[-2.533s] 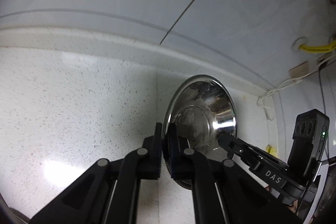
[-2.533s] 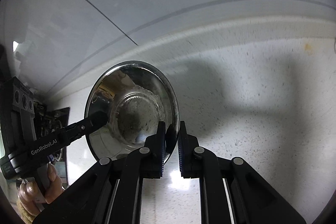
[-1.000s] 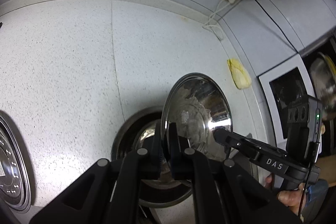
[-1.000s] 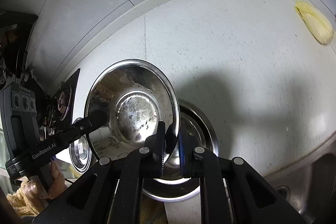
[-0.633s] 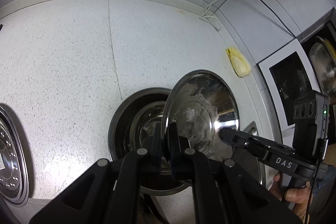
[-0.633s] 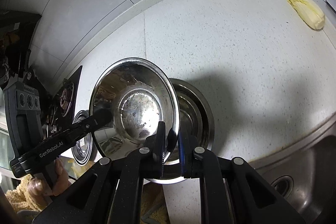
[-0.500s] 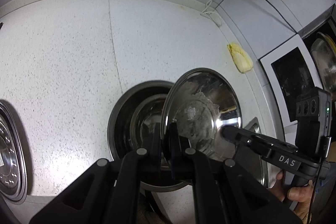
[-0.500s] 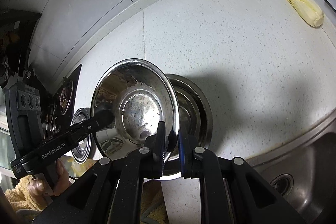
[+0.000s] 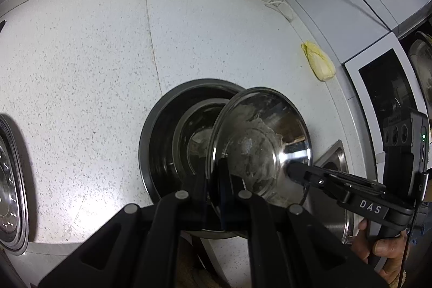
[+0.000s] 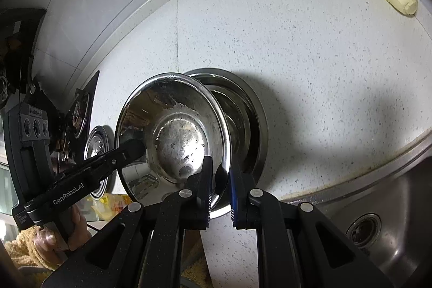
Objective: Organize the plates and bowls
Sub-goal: 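Carry the second small bowl and lower it into the bowl stack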
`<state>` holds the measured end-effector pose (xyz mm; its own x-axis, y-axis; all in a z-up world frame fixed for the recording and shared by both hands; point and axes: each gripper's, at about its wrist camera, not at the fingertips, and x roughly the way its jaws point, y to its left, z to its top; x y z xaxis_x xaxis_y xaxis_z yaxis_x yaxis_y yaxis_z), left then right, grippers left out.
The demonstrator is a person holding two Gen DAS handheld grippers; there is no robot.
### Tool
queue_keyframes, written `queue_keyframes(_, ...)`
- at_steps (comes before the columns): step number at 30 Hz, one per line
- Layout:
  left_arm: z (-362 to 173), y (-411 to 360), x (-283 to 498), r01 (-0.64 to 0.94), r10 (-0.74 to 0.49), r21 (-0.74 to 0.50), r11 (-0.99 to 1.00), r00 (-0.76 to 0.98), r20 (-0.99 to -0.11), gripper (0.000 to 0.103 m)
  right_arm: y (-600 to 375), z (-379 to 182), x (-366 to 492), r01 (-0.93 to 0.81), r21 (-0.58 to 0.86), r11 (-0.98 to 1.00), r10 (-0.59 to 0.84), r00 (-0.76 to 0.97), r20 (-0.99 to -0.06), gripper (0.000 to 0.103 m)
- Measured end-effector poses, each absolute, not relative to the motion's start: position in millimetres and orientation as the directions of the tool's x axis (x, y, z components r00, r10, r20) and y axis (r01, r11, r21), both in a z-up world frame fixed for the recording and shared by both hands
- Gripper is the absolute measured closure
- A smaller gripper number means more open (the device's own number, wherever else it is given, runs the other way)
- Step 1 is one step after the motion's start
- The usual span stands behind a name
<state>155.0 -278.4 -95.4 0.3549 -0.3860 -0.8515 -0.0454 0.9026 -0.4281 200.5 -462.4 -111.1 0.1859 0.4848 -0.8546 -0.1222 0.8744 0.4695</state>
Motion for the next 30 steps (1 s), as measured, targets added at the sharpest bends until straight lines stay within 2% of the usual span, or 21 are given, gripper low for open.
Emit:
queue_keyframes(12, -119, -280, 160, -0.097, -0.398, -0.442, 0.892, 0.293, -0.869, 0.096, -450, -127, 205, -0.121, 0.470, 0.874, 0.484, 0.146, -0.863, 0.093)
queue_keyframes(30, -136, -267, 170, -0.152, -0.386, -0.440, 0.885, 0.289, -0.876, 0.096, -439, -140, 221, -0.147, 0.483, 0.863, 0.500, 0.122, -0.857, 0.093)
